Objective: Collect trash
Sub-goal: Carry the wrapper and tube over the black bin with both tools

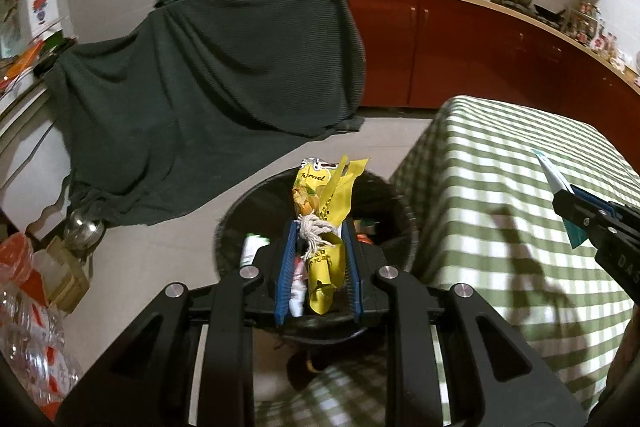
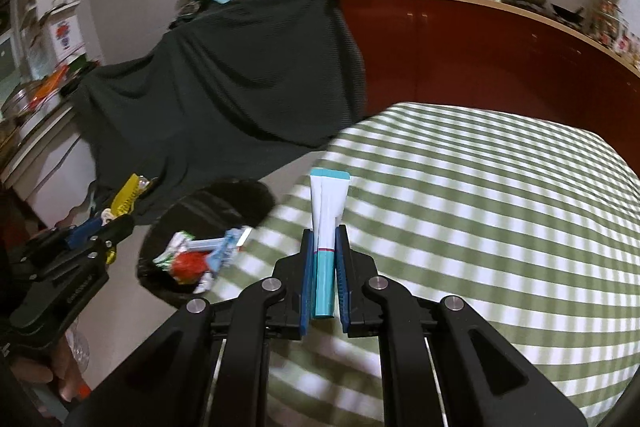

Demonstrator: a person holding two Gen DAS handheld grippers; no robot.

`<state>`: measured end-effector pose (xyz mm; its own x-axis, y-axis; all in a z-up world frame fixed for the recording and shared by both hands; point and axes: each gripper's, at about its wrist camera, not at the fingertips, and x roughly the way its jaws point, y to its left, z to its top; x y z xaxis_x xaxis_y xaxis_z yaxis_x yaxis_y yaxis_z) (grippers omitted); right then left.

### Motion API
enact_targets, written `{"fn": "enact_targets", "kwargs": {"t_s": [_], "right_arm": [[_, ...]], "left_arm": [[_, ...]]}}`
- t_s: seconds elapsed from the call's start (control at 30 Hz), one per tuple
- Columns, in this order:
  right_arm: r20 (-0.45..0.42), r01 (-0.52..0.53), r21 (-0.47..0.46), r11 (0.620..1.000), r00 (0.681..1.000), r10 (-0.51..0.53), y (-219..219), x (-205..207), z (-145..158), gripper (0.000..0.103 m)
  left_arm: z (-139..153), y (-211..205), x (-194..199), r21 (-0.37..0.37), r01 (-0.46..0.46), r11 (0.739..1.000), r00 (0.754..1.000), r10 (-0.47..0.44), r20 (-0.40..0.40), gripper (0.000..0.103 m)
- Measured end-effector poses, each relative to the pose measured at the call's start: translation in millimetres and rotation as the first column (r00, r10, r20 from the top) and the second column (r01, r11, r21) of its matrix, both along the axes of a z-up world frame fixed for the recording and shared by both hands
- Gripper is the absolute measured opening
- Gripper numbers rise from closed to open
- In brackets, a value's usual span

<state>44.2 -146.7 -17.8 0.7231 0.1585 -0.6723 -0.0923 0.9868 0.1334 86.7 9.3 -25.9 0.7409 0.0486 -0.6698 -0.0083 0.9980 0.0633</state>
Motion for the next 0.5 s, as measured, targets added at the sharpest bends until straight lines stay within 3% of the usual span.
{"fn": "enact_targets", "kwargs": {"t_s": [0.5], "right_arm": [[0.001,-0.136,-0.030,0.990,0.991,0.136,87,29,-7,0.011]], "left_arm": [[-13,61,14,0.005,-0.081,0.997,0.996,0.081,0.022,0.022]]}}
